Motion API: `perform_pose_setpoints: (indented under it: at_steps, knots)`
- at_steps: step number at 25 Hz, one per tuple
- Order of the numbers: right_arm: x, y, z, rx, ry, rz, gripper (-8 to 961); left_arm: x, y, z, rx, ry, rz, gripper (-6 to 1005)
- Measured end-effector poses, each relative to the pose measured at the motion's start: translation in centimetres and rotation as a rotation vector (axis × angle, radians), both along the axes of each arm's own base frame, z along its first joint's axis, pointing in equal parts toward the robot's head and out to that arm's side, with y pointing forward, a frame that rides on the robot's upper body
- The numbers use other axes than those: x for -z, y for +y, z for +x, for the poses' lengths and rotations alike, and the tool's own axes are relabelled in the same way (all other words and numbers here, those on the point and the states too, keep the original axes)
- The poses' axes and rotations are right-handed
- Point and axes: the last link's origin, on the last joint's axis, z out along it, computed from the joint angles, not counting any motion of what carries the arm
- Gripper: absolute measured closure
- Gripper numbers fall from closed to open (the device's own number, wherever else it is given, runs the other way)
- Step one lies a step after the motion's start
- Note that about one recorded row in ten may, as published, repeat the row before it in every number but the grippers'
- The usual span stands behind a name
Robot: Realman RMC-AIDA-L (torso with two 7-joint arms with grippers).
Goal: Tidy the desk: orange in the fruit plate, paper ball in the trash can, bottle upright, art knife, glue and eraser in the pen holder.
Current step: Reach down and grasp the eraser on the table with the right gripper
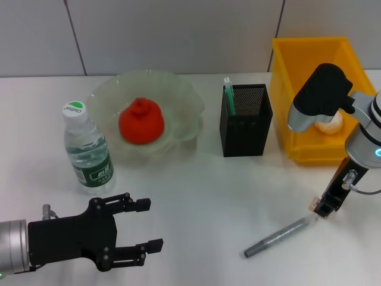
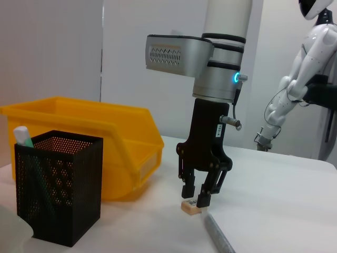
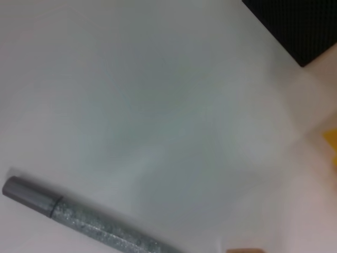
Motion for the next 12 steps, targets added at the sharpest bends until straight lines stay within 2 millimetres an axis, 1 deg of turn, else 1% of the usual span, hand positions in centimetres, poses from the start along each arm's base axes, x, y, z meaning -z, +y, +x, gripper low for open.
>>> perform_pose_setpoints:
  at_steps: [4, 12]
  knots:
    - [0.02, 0.05, -0.02, -0.002, 0.001, 0.002, 602, -0.01, 0.01, 0.00, -0.001, 0.000, 0.001, 217]
    - [0.25, -0.01, 0.12, 0.004, 0.010, 0.001, 614, -0.03, -0.03, 0.04, 0.002, -0.004, -0.001, 217]
